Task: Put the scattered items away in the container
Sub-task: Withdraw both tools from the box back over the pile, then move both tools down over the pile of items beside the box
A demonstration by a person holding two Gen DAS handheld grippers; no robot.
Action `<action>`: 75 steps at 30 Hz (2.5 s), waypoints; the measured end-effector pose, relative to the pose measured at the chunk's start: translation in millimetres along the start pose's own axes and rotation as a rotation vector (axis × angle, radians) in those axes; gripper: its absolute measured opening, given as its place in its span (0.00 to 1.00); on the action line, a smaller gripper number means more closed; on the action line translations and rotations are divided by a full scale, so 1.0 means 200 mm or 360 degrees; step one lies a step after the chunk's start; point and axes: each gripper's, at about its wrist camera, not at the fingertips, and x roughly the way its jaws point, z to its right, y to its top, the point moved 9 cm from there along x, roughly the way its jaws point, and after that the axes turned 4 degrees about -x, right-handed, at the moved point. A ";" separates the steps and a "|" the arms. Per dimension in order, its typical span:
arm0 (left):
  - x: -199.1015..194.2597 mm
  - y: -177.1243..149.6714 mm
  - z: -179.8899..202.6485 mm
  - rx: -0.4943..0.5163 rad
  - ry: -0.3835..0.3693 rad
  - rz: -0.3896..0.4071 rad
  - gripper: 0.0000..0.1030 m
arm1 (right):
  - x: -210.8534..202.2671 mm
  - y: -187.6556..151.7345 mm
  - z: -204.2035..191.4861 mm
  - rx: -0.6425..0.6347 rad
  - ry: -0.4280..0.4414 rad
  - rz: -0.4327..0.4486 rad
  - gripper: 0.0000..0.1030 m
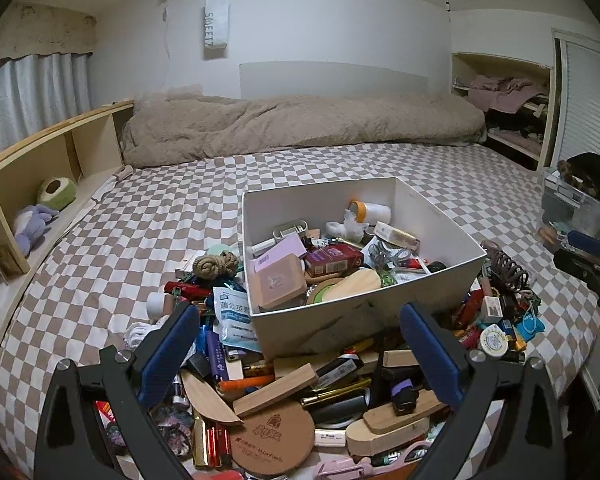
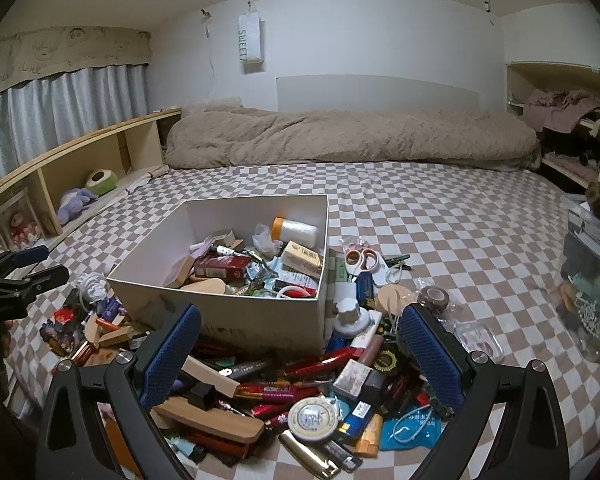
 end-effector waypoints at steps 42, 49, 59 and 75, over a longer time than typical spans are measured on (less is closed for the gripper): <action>0.12 -0.34 -0.23 -0.0063 0.0174 -0.0194 0.99 | 0.24 -0.52 0.08 0.0097 0.0022 -0.0429 0.98; 0.16 -0.37 -0.25 -0.0200 0.0070 -0.0265 0.99 | 0.31 -0.59 0.06 0.0097 0.0042 -0.0489 0.98; 0.22 -0.45 -0.30 -0.0298 0.0068 -0.0422 0.99 | 0.43 -0.57 0.05 0.0201 0.0258 -0.0487 0.97; 0.28 -0.54 -0.31 -0.0369 0.0046 -0.0574 0.99 | 0.54 -0.65 -0.02 0.0079 0.0235 -0.0631 0.79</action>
